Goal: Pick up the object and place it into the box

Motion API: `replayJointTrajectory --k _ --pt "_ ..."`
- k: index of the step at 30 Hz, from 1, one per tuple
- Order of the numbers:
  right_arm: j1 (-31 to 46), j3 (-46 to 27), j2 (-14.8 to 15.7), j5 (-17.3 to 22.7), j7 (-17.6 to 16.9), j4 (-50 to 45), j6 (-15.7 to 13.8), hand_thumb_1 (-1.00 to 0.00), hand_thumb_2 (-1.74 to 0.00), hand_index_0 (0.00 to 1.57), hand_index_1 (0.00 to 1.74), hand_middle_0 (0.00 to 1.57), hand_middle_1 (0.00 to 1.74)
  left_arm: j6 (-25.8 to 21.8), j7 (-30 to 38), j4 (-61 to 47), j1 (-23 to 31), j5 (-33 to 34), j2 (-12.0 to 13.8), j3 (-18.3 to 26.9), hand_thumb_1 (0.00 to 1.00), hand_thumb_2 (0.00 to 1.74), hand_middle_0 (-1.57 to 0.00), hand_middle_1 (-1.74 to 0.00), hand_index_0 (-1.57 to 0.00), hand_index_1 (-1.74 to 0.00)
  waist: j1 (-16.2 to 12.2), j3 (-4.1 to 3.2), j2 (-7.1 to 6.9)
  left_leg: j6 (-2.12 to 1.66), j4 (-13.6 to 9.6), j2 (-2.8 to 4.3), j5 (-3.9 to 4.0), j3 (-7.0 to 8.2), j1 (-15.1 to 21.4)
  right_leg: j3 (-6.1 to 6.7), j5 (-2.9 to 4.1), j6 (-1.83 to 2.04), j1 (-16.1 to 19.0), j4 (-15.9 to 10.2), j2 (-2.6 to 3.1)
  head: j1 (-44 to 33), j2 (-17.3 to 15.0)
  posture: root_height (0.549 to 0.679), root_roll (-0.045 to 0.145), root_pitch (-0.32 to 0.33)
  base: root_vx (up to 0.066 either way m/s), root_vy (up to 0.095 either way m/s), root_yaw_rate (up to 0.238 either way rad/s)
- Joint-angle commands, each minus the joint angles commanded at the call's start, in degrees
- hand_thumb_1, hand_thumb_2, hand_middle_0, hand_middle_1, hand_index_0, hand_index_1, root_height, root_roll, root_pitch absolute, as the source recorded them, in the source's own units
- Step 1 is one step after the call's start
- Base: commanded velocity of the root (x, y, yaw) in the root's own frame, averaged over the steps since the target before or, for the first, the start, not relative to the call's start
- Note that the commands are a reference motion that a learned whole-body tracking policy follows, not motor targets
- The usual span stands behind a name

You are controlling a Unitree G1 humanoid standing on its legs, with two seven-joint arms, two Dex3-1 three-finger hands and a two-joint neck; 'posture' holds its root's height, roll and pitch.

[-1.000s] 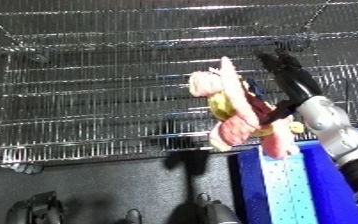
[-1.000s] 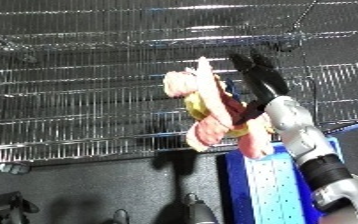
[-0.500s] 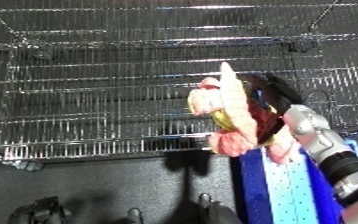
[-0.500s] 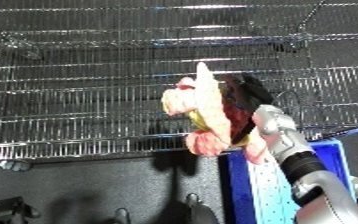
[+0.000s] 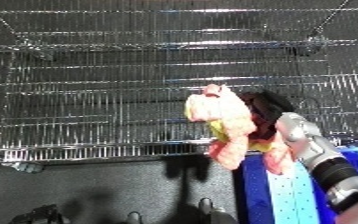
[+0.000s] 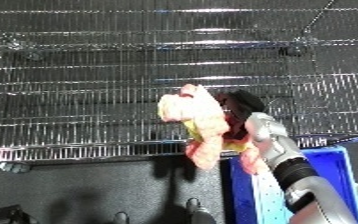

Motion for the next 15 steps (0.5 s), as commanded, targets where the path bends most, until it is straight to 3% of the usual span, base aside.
replayJointTrajectory --k 4,11,15 --pt "-0.13 0.02 0.85 -0.36 -0.57 -0.32 -0.15 -1.0 -1.74 1.57 1.74 1.57 1.74 -0.08 0.36 0.24 -0.22 0.27 -0.27 0.3 1.0 1.74 -1.57 -1.74 -1.57 -1.74 -0.19 0.2 -0.13 0.04 0.19 0.06 -0.18 0.1 -0.1 0.02 -0.03 0.0 0.0 -0.01 0.01 -0.78 0.35 0.64 0.048 -0.113 -0.003 0.004 -0.008" --pt "-1.48 0.43 2.39 -1.04 -1.48 -2.23 -0.32 -1.0 -1.74 1.57 1.74 1.57 1.74 -0.31 0.97 0.85 -0.62 0.69 -0.82 1.13 1.0 1.74 -1.57 -1.74 -1.57 -1.74 -0.8 0.0 -0.57 0.01 -0.13 0.36 -0.32 0.62 0.21 0.06 -0.06 0.01 0.22 -0.41 0.17 -1.89 0.8 0.641 0.048 -0.111 -0.003 0.008 -0.042" --pt "-2.31 -0.56 1.65 -0.34 -2.29 -4.54 0.04 -1.0 -1.74 1.57 1.74 1.57 1.74 -0.24 1.04 0.96 -0.5 0.06 -0.82 1.76 1.0 1.74 -1.57 -1.74 -1.57 -1.74 -1.14 -0.05 -0.85 -0.03 -0.33 0.54 -0.29 0.86 0.51 0.11 -0.12 0.01 0.36 -0.49 0.18 -1.88 1.37 0.641 0.048 -0.113 -0.011 0.003 -0.022"
